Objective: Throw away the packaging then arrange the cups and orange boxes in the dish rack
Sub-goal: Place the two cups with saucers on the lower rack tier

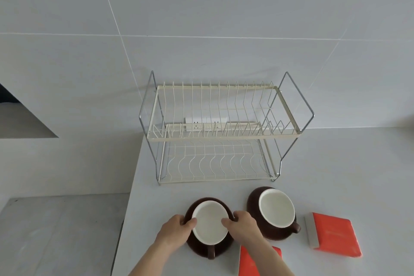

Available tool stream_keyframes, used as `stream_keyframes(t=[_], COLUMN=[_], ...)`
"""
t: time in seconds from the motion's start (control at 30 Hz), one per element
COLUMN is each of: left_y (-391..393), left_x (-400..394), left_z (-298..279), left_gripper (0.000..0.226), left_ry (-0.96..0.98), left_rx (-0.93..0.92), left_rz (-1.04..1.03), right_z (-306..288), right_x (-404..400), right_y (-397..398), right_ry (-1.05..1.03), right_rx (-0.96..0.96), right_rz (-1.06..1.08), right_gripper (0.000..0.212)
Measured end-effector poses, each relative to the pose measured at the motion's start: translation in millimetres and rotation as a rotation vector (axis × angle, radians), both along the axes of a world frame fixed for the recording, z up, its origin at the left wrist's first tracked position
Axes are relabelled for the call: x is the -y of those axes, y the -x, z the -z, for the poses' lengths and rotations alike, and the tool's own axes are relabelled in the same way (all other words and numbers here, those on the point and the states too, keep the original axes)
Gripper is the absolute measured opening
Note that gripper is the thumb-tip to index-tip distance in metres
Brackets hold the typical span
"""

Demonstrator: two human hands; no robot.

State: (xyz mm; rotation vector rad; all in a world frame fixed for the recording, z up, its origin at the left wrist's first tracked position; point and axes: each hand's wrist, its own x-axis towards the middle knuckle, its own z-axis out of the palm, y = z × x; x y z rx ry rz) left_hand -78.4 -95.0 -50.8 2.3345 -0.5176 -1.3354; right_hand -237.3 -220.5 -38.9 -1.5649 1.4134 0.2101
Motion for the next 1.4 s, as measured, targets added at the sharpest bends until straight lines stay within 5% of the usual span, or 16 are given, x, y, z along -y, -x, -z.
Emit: stream_keyframes(t=[0.37, 0.8, 1.03, 1.4], left_y=[-6.9, -45.8, -78.0, -105.8], left_x=[-9.1, 20.3, 49.5, 101.7], left_z=[-7.4, -64.9, -66.3, -40.3], left_gripper=[0.048, 0.044, 0.063, 0.041], left_ry=[0.113, 0.313, 0.334, 0.254], left_rx=[-0.122, -0.030, 0.014, 0.167], left_rz=[-0.156, -0.203, -0.268, -0.379], right_z=[-2.8, -46.5, -52.4, -22.4], right_x=[2.9, 44.4, 72.3, 105.1], right_y=[-0.2, -43.4, -85.3, -129.9], right_ry=[0.061, 0.124, 0.151, 0.126], right_rx=[0.022, 0.185, 0.237, 0.320], right_rz=[0.044, 0.091, 0.133, 0.224], right_gripper=[0.027, 0.023, 0.024, 0.029])
